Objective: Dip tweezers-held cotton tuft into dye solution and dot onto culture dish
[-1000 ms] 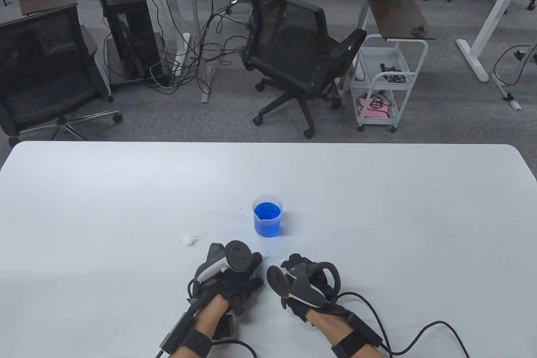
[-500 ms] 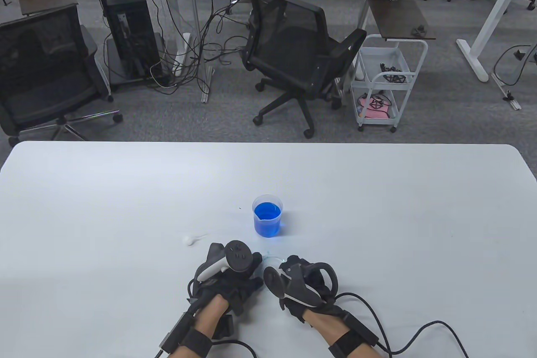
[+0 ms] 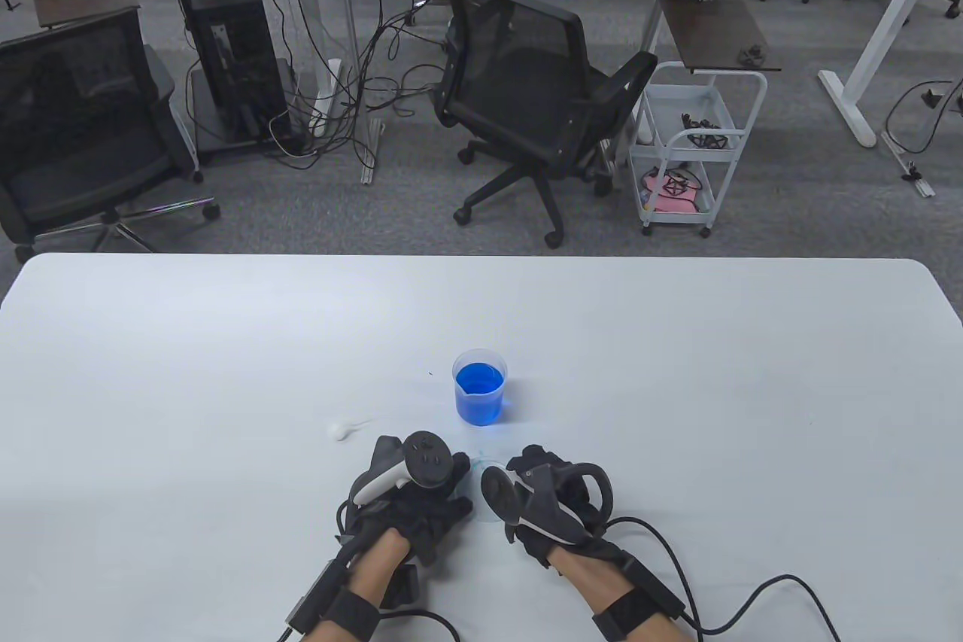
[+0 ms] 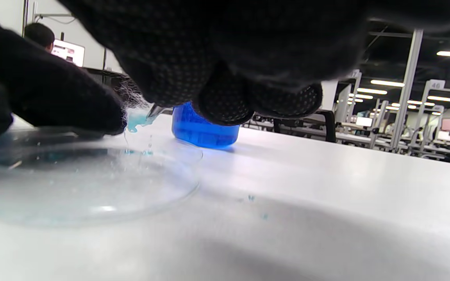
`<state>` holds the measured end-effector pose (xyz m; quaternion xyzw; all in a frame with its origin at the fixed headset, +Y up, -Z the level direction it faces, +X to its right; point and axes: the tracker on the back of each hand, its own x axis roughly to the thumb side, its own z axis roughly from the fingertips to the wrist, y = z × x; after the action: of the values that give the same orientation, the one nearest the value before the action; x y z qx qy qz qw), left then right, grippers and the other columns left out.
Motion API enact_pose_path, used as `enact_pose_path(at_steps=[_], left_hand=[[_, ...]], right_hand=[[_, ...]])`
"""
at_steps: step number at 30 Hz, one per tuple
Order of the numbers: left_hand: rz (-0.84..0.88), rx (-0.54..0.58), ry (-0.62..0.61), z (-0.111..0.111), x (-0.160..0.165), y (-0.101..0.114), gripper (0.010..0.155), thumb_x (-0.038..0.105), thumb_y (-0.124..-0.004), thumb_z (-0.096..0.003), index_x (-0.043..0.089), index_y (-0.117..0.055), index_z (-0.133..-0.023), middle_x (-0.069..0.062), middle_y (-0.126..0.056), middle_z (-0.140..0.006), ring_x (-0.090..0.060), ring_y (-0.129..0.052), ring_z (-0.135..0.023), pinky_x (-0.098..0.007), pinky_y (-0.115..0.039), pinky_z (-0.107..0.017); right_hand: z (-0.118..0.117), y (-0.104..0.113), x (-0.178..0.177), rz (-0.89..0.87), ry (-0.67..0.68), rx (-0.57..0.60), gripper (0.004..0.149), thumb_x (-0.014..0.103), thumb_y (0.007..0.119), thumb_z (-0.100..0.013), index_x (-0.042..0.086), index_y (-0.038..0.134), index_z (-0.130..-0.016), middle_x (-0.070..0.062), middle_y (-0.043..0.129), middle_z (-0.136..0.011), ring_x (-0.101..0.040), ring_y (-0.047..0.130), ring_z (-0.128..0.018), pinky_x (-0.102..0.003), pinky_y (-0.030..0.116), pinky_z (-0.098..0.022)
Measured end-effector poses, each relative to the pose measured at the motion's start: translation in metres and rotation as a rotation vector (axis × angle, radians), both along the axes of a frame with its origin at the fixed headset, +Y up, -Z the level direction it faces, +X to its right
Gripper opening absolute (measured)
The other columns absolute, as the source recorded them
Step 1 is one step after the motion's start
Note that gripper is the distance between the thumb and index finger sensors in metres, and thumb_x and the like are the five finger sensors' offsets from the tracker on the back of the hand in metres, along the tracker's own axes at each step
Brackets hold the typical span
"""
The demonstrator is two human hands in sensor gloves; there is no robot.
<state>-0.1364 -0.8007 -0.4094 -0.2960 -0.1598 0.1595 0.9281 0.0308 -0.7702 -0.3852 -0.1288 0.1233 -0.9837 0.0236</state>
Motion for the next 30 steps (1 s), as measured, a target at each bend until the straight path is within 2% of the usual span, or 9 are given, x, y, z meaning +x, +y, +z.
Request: enact_pose_path(at_steps=[7,15,25,30], left_hand=[[0.001,0.000,0.000,0.000,0.000,0.000,0.070,0.043,-0.062,-0.0632,0.026,-0.019,-0.115,-0.020,-0.004,-0.122,-0.051,-0.002,-0.104,-0.077,-0.012,-0.066],[0.001,-0.003,0.001,0.000,0.000,0.000,0.070,0.043,-0.062,-0.0632,0.026,-0.019,-0.115,-0.020,-0.004,-0.122,-0.051,-0.002,-0.104,-0.077,-0.011,-0.066],[0.000,-0.002,0.002,0.000,-0.001,0.000,0.070,0.043,-0.062,-0.0631,0.026,-0.019,-0.115,-0.020,-0.004,-0.122,-0.051,-0.002,-0.104,-0.077,-0.011,-0.066],[-0.001,-0.003,0.003,0.000,-0.001,0.000,0.070,0.043,-0.062,-0.0632,0.026,-0.019,-0.115,-0.020,-0.004,-0.122,-0.051,-0.002,-0.104,-0.077,-0.011,-0.066]], right_hand=[[0.000,-0.011,-0.005,0.041,0.012,-0.028,0.041,0.029,0.091,-0.027,-0.001,0.107,-0.050,-0.024,0.102,-0.054,-0.015,0.096,-0.017,-0.030,0.087,-0.003],[-0.001,0.010,0.010,-0.044,-0.023,0.027,0.041,0.029,0.092,-0.026,-0.001,0.107,-0.050,-0.024,0.102,-0.054,-0.015,0.096,-0.017,-0.030,0.087,-0.003],[-0.004,-0.013,0.002,0.043,-0.015,-0.038,0.041,0.029,0.091,-0.027,-0.001,0.107,-0.050,-0.024,0.102,-0.054,-0.015,0.096,-0.017,-0.030,0.087,-0.003],[-0.004,0.001,0.012,-0.007,-0.040,-0.007,0.041,0.029,0.092,-0.026,-0.001,0.107,-0.050,-0.024,0.102,-0.054,-0.015,0.096,-0.017,-0.030,0.087,-0.003]])
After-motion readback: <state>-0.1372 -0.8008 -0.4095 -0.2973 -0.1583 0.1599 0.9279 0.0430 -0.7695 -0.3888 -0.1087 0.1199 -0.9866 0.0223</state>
